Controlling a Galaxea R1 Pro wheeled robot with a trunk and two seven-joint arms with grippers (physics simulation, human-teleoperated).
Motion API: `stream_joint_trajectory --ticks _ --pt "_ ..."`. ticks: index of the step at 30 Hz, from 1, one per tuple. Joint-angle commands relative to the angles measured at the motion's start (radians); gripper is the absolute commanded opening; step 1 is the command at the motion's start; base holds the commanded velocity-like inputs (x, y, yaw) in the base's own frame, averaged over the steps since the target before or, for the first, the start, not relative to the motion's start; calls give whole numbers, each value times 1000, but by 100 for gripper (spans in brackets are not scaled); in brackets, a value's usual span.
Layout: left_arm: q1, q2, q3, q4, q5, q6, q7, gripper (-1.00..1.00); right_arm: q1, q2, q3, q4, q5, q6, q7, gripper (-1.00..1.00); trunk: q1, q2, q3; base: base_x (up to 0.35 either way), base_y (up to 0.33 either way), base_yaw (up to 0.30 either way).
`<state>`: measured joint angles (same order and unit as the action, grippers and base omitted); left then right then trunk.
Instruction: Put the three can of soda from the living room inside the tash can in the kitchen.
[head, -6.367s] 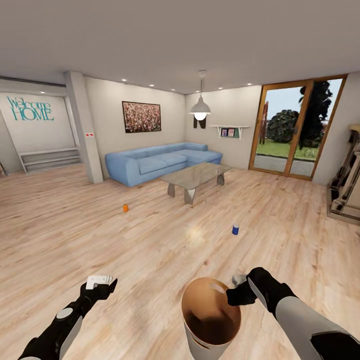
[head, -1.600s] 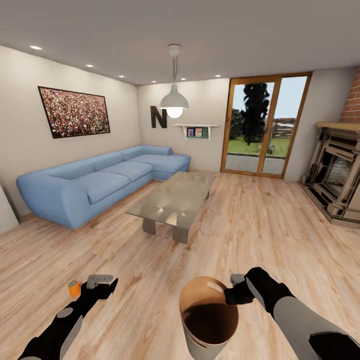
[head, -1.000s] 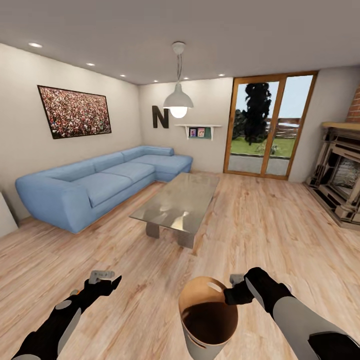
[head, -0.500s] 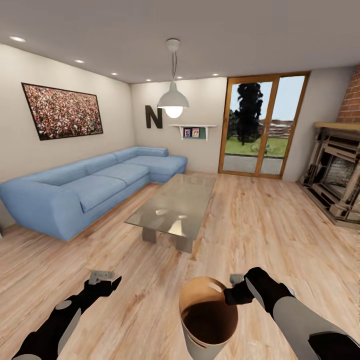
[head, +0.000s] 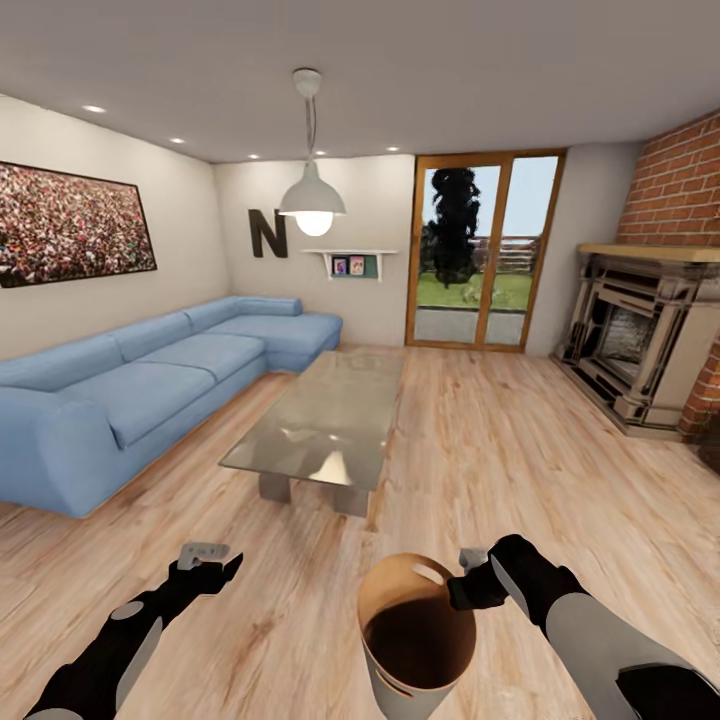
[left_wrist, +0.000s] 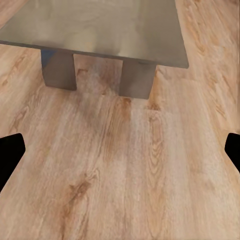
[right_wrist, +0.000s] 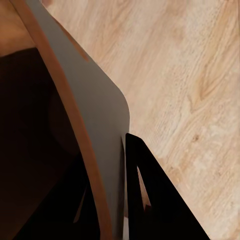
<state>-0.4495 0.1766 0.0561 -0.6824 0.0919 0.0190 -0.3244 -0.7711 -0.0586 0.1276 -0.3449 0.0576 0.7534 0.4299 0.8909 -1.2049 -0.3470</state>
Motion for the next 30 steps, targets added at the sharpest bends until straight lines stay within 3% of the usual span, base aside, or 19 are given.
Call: stream_joint_trajectory --ticks 1,7,21,30 --pt "0 0 0 0 0 0 0 100 0 0 -5 0 -22 5 7 -100 0 0 0 106 298 -239" --pt "0 1 -1 1 -1 2 -5 100 -1 0 -5 0 -22 6 7 -100 0 0 2 39 310 -187" --pt "-1 1 -1 9 -4 3 -1 100 -1 0 -5 0 -22 6 7 -100 0 0 3 1 320 -14" --pt "-6 0 -1 187 1 -11 4 100 -1 4 -5 0 -22 6 7 -100 0 0 3 0 320 0"
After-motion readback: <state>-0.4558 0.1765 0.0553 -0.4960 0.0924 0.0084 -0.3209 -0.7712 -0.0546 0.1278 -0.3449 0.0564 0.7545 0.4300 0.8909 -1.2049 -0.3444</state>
